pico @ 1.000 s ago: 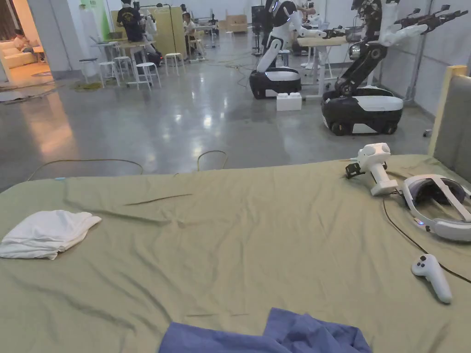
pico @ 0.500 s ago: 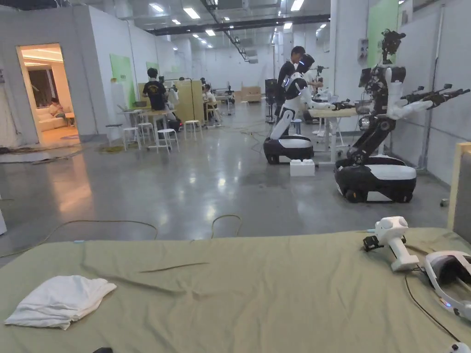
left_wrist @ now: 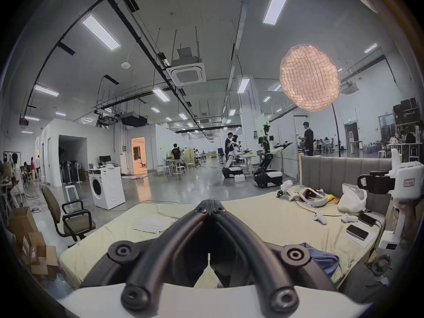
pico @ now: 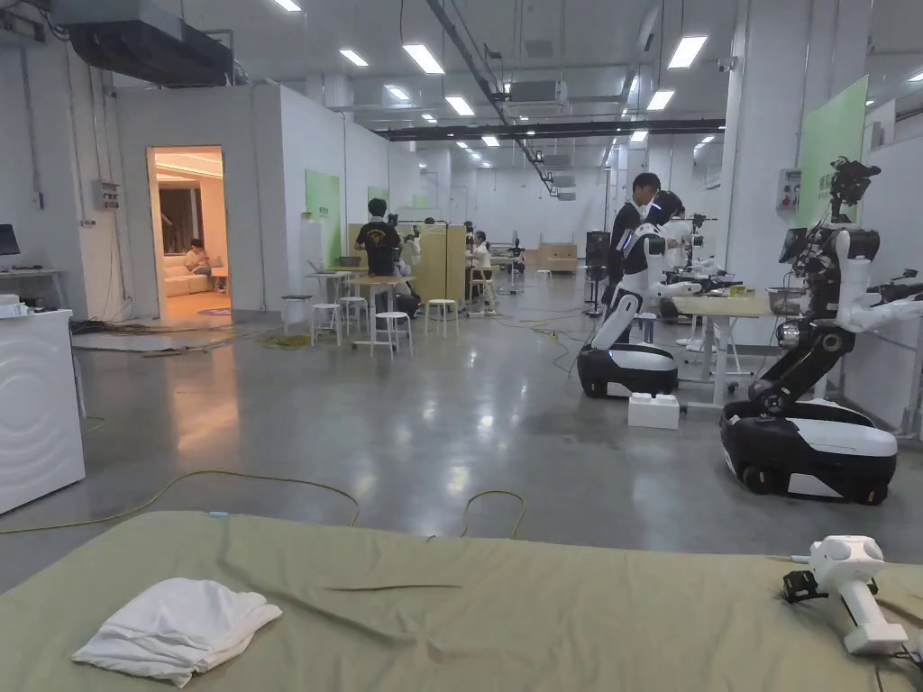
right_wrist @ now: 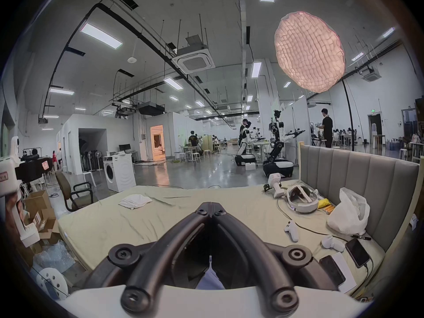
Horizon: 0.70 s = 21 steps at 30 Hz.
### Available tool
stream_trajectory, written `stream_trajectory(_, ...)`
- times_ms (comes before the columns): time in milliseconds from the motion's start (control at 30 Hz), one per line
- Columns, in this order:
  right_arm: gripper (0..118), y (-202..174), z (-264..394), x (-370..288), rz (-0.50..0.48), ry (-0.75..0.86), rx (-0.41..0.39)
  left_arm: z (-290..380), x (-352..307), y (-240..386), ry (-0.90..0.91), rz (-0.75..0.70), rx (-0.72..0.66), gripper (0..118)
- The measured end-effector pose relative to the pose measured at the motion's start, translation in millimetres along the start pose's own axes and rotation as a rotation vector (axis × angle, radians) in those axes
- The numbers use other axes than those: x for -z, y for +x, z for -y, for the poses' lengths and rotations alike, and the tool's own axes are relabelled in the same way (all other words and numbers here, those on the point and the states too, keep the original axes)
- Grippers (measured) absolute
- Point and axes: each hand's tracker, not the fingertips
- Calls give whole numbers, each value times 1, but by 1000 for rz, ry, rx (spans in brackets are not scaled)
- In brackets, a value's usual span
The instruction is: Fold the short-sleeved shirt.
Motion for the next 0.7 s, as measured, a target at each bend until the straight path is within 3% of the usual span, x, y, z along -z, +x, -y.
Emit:
stream_trajectory(267, 0, 5, -2, 3, -2, 3, 25, 3, 28, 9, -35, 67, -13, 0)
stream_trajectory(467, 0, 13, 12, 4, 9, -59, 43, 31, 102, 2, -369, 285, -25, 1)
stream_trajectory(533, 0, 16, 19, 7, 19, -88, 42, 61, 136, -1, -433, 318, -64, 23)
stream_trajectory(600, 0, 19, 26, 8, 38, -124, 35, 93, 177, -7, -559, 353, -148, 66)
stream_trajectory(633, 0, 21, 30, 8, 45, -139, 36, 107, 200, -5, -644, 333, -154, 73)
stream_trajectory(700, 0, 26, 40, 7, 49, -169, 55, 138, 238, 0, -721, 307, -128, 73)
